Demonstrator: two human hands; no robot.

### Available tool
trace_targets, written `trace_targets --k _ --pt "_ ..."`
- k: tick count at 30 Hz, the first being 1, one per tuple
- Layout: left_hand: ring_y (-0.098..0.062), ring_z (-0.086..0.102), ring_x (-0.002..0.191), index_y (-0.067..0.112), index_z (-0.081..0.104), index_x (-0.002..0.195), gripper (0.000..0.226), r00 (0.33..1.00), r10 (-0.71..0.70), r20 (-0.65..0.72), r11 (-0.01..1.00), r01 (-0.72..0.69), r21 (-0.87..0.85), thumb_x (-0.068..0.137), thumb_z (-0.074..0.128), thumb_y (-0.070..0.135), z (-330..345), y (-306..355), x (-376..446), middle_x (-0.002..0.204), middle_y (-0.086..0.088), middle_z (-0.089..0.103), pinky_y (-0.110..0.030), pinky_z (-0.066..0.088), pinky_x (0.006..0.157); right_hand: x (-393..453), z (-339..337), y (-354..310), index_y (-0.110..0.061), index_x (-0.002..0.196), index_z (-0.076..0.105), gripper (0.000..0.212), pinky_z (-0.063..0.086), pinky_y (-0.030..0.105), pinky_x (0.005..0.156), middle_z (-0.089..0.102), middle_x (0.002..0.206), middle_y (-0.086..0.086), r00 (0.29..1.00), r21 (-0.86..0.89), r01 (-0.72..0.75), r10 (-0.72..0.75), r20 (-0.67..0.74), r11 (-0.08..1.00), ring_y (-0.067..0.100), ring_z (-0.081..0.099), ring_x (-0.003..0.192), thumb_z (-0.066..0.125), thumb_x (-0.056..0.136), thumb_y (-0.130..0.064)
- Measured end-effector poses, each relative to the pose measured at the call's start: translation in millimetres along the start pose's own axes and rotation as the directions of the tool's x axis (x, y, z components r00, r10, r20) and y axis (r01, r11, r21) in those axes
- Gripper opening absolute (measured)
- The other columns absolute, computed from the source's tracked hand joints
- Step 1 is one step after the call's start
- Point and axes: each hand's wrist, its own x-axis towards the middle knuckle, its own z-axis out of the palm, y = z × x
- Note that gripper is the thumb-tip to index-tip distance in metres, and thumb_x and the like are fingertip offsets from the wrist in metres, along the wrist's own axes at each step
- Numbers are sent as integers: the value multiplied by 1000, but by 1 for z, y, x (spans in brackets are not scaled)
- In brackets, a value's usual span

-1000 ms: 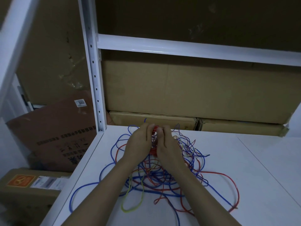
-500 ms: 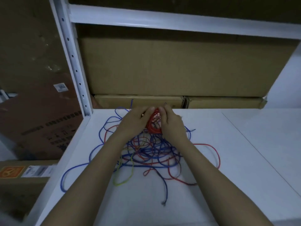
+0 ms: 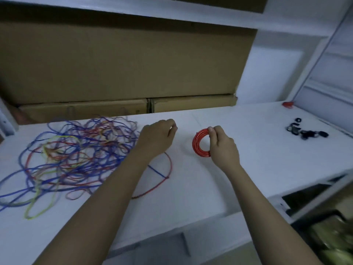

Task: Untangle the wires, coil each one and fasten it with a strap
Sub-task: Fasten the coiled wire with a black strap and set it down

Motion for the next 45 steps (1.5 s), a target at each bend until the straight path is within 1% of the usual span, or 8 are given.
trace_targets --k 7,12,23,28,34,39,43,45 --pt "-25 57 81 14 56 106 26 997 6 82 1000 -8 24 102 34 27 93 125 53 98 -7 64 -31 38 64 -8 -120 140 -19 87 46 32 26 29 46 51 61 -3 996 -136 -85 79 -49 987 17 49 54 30 102 -43" --pt "-25 56 84 13 56 110 29 984 64 164 998 -64 -7 102 33 28 157 210 93 103 -9 64 -30 37 64 7 -193 231 -16 92 48 35 31 31 50 54 67 2 974 -208 -214 194 -113 954 22 51 60 30 102 -44" --pt "-27 58 94 13 59 116 30 961 142 239 986 -115 -121 101 39 31 281 316 218 113 -11 57 -34 48 77 94 -243 370 -15 97 53 34 28 30 48 59 70 6 957 -207 -285 266 -114 936 22 52 59 32 102 -41" --pt "-27 56 106 15 54 128 33 938 108 331 976 -37 -215 100 43 29 331 340 277 123 -12 54 -37 47 89 150 -249 409 -10 97 55 32 34 33 52 60 71 6 975 -189 -223 216 -56 956 26 55 61 36 103 -35" --pt "-18 54 107 22 51 135 38 900 84 428 945 64 -320 97 48 18 363 346 314 129 -4 52 -28 43 92 207 -244 443 -20 84 47 26 26 18 41 45 52 -9 990 -99 -142 142 -6 985 6 47 43 36 103 -36" --pt "-10 57 87 15 67 115 28 892 123 435 931 48 -363 94 51 6 369 341 323 108 1 66 -15 40 76 256 -232 457 -18 82 46 30 32 19 45 48 56 -3 995 31 9 -12 96 999 8 47 47 35 103 -36" --pt "-12 64 83 10 73 99 22 923 28 383 896 147 -419 90 54 1 365 343 326 87 9 68 -21 49 78 298 -217 463 -17 82 49 36 38 24 55 49 59 -2 969 188 31 -75 236 982 8 46 52 33 101 -42" --pt "-11 62 77 10 73 96 21 956 -56 287 891 177 -418 88 57 0 362 349 330 85 9 66 -18 48 72 318 -211 465 -14 83 52 39 38 19 55 51 58 -3 941 262 33 -118 316 965 4 47 52 33 102 -41"
